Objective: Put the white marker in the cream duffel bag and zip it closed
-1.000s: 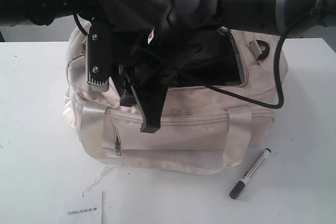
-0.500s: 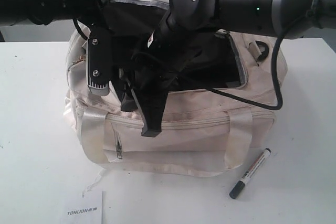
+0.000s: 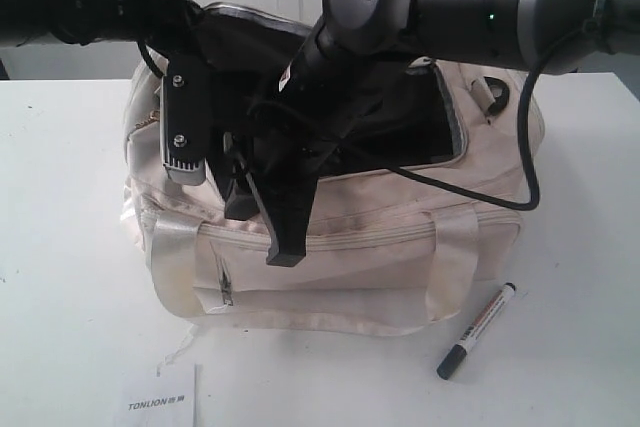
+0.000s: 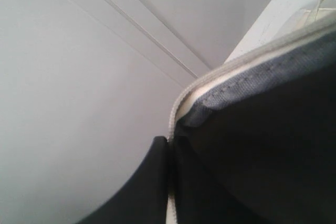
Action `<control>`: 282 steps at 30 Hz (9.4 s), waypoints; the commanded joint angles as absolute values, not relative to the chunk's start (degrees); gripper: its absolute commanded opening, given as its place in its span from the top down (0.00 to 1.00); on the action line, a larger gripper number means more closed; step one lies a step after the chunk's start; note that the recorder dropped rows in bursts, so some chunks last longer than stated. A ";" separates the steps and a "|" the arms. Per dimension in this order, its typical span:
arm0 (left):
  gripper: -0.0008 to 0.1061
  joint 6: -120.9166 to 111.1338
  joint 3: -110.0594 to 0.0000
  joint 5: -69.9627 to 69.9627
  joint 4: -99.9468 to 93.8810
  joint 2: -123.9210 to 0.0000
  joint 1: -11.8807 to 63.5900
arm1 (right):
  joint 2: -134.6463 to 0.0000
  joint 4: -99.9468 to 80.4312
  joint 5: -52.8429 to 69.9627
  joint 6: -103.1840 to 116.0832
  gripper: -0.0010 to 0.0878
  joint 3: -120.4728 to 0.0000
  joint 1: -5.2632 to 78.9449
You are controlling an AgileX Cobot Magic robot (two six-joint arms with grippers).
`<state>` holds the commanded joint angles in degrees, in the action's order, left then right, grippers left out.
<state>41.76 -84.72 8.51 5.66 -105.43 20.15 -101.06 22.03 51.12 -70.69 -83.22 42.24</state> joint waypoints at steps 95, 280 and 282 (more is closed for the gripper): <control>0.99 41.96 -84.72 8.50 5.66 -105.43 20.15 | -68.44 8.60 69.96 -9.89 0.99 -61.56 42.24; 0.99 41.91 -84.72 8.89 5.66 -105.43 20.15 | -66.77 -41.06 45.45 115.66 0.99 -31.29 42.24; 0.99 41.91 -84.72 8.89 5.66 -105.43 20.15 | -64.72 -41.62 46.21 115.66 0.99 -31.29 42.24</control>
